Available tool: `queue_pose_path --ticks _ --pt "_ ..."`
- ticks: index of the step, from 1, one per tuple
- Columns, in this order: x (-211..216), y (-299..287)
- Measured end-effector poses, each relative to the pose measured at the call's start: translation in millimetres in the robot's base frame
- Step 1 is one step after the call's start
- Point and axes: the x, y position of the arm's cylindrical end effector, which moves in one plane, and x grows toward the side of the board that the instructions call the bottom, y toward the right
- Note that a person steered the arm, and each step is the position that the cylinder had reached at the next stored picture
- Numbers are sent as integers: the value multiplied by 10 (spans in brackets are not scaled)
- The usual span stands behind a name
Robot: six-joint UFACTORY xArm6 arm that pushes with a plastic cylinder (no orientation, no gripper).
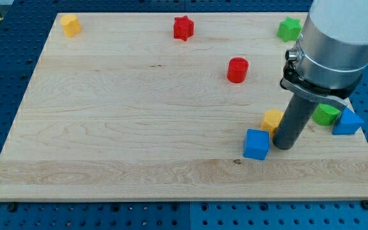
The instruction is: Slide the yellow hexagon to the center
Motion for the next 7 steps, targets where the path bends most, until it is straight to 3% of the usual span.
queue_pose_path --ticks 3,7 --pt "-142 272" --pt "-443 -559"
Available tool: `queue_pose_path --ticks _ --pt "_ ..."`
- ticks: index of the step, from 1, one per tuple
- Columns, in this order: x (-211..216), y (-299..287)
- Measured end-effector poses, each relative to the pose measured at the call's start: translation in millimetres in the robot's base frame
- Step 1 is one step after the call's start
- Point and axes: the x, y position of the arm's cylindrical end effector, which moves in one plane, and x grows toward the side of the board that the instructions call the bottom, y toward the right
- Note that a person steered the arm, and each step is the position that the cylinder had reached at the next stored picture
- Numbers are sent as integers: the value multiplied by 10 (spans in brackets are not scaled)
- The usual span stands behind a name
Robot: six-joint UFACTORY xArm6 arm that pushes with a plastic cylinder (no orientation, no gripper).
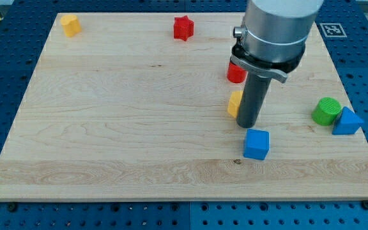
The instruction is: Slide the yellow hexagon to the center
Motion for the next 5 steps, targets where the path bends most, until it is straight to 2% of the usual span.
queue_pose_path --ticks 2,5 --pt "-444 244" --pt "-457 145"
